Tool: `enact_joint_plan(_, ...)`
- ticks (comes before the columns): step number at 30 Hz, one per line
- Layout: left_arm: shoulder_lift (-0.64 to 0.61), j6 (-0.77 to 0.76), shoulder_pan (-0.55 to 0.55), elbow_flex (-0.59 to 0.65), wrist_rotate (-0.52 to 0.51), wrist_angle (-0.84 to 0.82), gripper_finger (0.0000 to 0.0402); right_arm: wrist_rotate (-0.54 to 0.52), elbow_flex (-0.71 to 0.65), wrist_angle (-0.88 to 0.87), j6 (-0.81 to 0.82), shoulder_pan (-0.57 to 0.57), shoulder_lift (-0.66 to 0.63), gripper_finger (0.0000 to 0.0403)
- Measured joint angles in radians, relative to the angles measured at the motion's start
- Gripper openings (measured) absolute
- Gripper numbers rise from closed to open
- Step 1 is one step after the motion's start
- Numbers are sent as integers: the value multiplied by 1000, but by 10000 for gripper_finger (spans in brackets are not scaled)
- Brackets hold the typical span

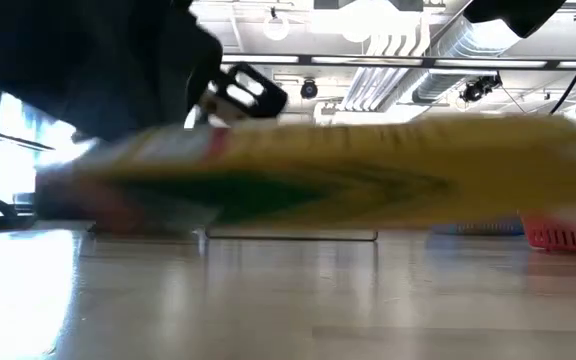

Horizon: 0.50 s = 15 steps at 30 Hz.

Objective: Pick & Place Office Desk Supplies
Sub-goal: Put the yellow crayon box into the black bin

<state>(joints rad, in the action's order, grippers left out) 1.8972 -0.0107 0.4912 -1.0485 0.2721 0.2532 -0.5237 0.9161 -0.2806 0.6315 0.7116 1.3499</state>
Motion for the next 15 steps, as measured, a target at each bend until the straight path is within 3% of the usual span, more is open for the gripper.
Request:
enact_joint_plan(4, -118, -181, 14, 0, -163, -164, 1, 1, 0, -2, 0, 0, 0, 243)
enact_joint_plan(11, -350, -448, 55, 0, -347, -612, 1, 2, 0, -7, 0, 0, 0, 243)
enact_joint_plan(15, -457, -661, 87, 0, -577, -902, 1, 1, 0, -7, 0, 0, 0, 243)
